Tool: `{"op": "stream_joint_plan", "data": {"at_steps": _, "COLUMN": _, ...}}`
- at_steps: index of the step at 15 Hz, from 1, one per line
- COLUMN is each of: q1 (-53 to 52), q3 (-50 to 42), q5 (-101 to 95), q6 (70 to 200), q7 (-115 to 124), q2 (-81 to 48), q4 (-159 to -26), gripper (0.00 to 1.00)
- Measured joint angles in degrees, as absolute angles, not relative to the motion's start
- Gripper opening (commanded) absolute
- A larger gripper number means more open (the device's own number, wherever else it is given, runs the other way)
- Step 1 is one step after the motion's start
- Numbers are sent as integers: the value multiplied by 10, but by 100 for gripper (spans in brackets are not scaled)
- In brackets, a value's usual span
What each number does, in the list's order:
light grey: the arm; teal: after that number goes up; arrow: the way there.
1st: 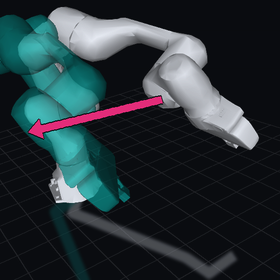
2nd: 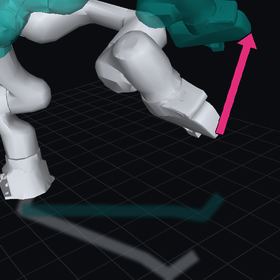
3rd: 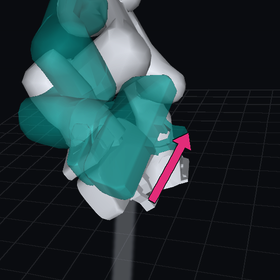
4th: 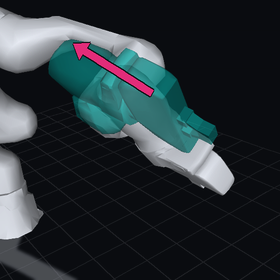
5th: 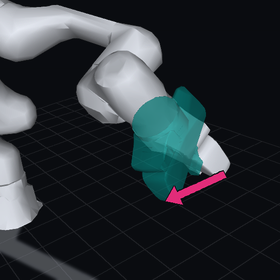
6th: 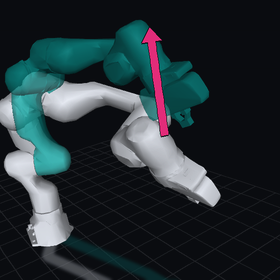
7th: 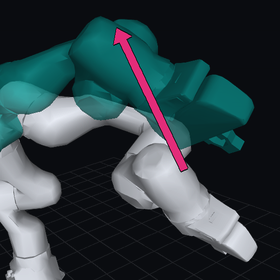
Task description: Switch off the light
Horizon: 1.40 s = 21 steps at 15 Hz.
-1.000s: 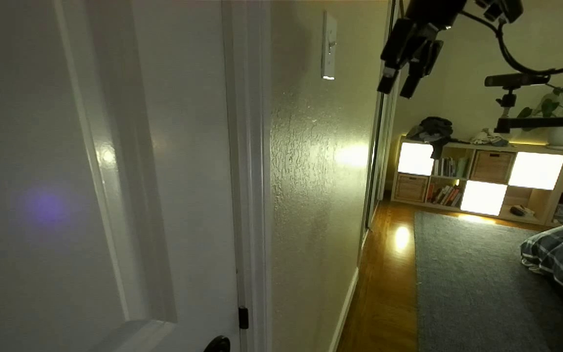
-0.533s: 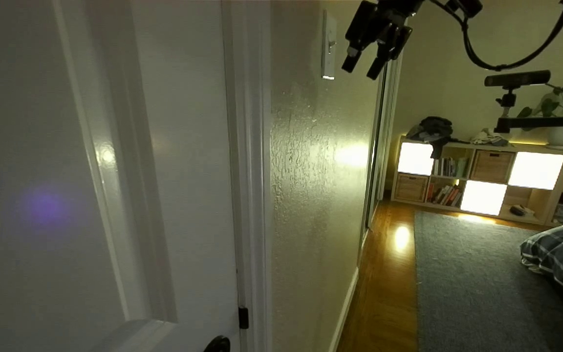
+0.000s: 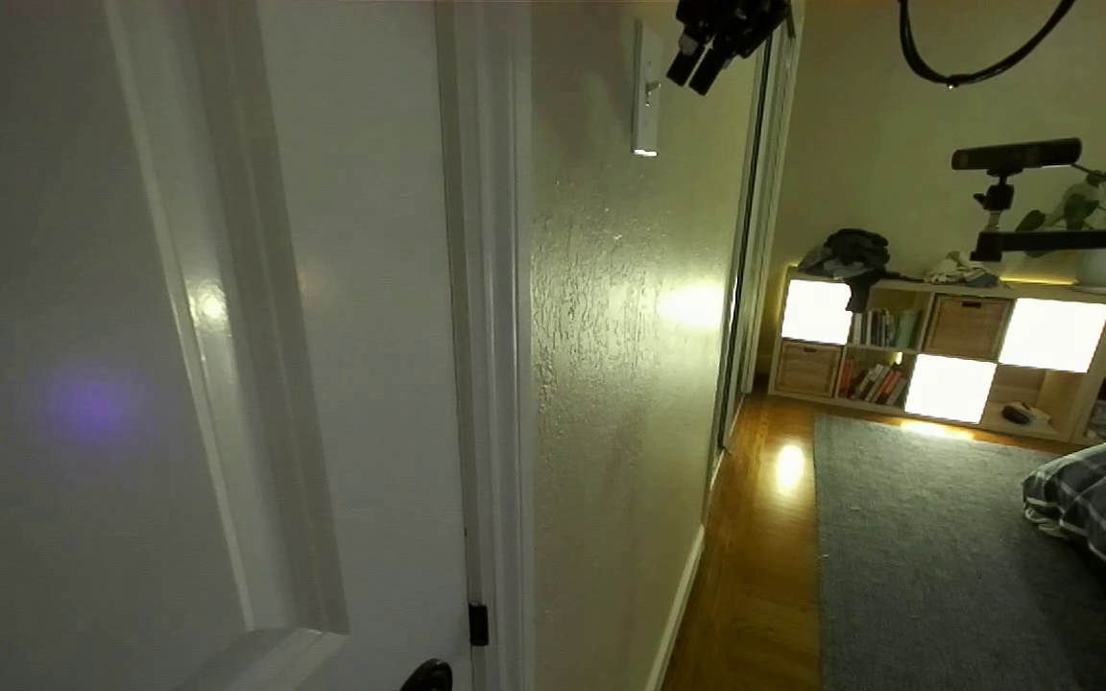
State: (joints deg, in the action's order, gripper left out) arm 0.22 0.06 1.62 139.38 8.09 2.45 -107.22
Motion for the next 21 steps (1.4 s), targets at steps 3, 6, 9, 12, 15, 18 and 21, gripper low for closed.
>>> {"op": "stream_joint_plan", "data": {"at_steps": 3, "q1": 2, "q3": -3, "q5": 16, "q6": 1400, "q7": 78, "q2": 24, "q4": -1067, "gripper": 3}}
{"op": "stream_joint_plan", "data": {"at_steps": 6, "q1": 2, "q3": -4, "q5": 15, "q6": 1421, "q7": 77, "q2": 19, "q4": -1065, "gripper": 7}}
{"op": "stream_joint_plan", "data": {"at_steps": 9, "q1": 2, "q3": -4, "q5": 15, "q6": 1440, "q7": 77, "q2": 7, "q4": -1054, "gripper": 7}}
{"op": "stream_joint_plan", "data": {"at_steps": 12, "q1": 2, "q3": -4, "q5": 11, "q6": 1456, "q7": 77, "q2": -11, "q4": -1037, "gripper": 7}}
{"op": "stream_joint_plan", "data": {"at_steps": 15, "q1": 2, "q3": -7, "q5": -14, "q6": 1459, "q7": 77, "q2": -24, "q4": -1025, "gripper": 6}}
{"op": "stream_joint_plan", "data": {"at_steps": 18, "q1": 3, "q3": -16, "q5": -42, "q6": 1459, "q7": 77, "q2": -33, "q4": -1017, "gripper": 7}}
{"op": "stream_joint_plan", "data": {"at_steps": 21, "q1": 3, "q3": -27, "q5": -53, "q6": 1459, "q7": 77, "q2": -41, "q4": -1016, "gripper": 6}}
